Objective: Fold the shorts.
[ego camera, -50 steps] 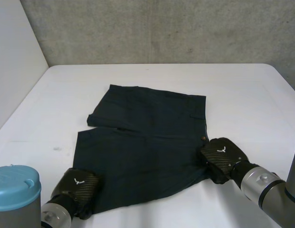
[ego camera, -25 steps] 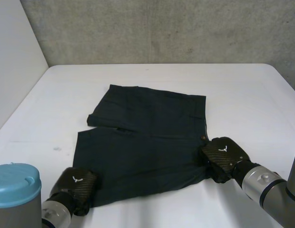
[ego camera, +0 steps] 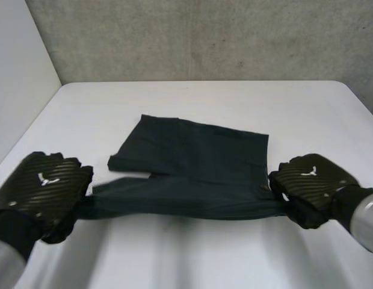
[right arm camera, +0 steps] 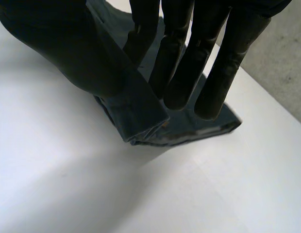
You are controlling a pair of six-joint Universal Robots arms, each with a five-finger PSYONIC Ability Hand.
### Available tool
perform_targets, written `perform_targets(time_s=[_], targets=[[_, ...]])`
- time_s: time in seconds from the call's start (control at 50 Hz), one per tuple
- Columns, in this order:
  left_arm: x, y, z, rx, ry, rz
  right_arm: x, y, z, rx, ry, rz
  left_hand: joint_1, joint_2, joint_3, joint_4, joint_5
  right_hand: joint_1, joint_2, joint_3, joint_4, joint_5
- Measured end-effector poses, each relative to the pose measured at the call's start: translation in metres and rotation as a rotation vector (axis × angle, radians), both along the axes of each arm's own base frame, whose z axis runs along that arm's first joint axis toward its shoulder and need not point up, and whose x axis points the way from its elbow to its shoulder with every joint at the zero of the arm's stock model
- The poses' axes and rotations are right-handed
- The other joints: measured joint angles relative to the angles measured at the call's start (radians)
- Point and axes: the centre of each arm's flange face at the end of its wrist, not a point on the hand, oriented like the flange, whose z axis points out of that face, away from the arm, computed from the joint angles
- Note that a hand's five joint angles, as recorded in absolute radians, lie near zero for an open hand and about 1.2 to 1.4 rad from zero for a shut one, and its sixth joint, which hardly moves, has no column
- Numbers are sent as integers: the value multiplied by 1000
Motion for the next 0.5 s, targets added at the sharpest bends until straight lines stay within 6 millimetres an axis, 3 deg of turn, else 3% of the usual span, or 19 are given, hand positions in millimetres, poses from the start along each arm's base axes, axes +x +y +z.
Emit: perform_targets(time_s=[0.04, 0.08, 0.16, 0.24, 0.34, 0.46, 0.5], targets=[[1, 3, 2, 6, -2, -4, -1, 4, 4, 0, 8, 5, 0, 0, 0, 0, 0, 0, 0, 0, 0, 0], [8, 20, 14, 51, -10, -41, -7, 21, 22, 12, 61, 32, 0, 0, 0, 0, 0, 0, 0, 0, 0, 0], [9, 29, 15, 90, -11, -79, -11, 28, 25, 39, 121, 57, 0, 3, 0, 0, 0, 0, 0, 0, 0, 0], [6, 26, 11, 105, -10, -97, -12, 21, 19, 61, 148, 64, 0, 4, 0, 0, 0, 0, 0, 0, 0, 0], [-13, -5, -5, 94, -7, -109, -8, -16, -8, 102, 158, 53, 0, 4, 0, 0, 0, 0, 0, 0, 0, 0], [-46, -63, -21, 36, 10, -105, 3, -60, -28, 87, 117, 20, 1, 4, 0, 0, 0, 0, 0, 0, 0, 1], [-63, -93, -29, 8, 14, -105, 8, -79, -32, 65, 94, 3, 0, 4, 3, 0, 0, 0, 0, 0, 0, 7]])
